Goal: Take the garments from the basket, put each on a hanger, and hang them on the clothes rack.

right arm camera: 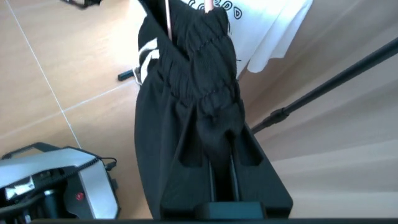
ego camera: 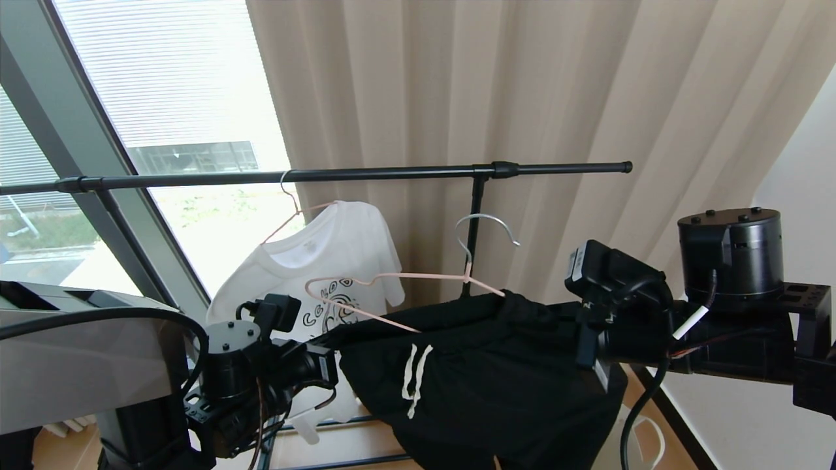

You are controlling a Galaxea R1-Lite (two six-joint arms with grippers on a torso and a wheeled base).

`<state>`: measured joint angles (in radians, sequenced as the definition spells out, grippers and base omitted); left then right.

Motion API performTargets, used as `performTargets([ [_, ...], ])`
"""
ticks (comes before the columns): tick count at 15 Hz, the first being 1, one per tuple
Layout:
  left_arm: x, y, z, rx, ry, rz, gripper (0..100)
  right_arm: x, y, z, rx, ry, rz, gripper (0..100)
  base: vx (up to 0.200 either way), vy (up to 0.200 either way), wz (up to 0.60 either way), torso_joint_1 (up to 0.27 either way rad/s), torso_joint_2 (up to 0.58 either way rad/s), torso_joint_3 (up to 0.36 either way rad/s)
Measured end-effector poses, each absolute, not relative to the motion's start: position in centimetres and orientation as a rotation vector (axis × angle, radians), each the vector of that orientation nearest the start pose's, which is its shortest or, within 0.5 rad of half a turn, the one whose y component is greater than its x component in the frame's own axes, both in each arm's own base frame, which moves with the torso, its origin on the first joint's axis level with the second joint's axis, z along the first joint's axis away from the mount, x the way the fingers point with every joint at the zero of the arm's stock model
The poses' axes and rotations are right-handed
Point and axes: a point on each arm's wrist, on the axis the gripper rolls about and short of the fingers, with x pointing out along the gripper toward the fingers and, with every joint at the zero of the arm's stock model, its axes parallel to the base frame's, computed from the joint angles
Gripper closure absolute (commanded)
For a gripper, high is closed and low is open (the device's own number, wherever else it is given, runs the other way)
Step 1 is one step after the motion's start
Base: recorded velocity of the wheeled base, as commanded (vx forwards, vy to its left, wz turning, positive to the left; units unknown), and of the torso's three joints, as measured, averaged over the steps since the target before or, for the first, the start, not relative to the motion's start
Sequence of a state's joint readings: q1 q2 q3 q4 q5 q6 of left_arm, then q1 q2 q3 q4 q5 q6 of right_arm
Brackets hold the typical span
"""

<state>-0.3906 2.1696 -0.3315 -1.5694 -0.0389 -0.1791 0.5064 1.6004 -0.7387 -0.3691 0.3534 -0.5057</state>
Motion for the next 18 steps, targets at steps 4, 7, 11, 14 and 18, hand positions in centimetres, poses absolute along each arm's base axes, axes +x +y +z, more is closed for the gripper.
performTargets([
  [4,27.8,-10.6,3.4,-0.135,0.285,-0.375,100,23.4,13.0,16.1,-0.591,0.276,0.948,100,0.0,0.0,0.0,0.0,0.0,0.0],
  [7,28.4,-10.0,3.6,-0.139,0.271,-0.354,100,23.7,12.3,15.3,-0.667,0.275,0.946,100,0.0,0.0,0.0,0.0,0.0,0.0],
  [11,28.7,-9.6,3.7,-0.135,0.261,-0.341,100,24.0,11.6,14.5,-0.741,0.279,0.945,100,0.0,0.0,0.0,0.0,0.0,0.0],
  [14,28.7,-9.5,3.7,-0.136,0.259,-0.338,100,24.2,11.4,13.9,-0.784,0.296,0.93,100,0.0,0.0,0.0,0.0,0.0,0.0],
  [18,28.8,-9.4,3.8,-0.137,0.258,-0.333,100,24.7,11.3,13.2,-0.802,0.326,0.922,100,0.0,0.0,0.0,0.0,0.0,0.0],
])
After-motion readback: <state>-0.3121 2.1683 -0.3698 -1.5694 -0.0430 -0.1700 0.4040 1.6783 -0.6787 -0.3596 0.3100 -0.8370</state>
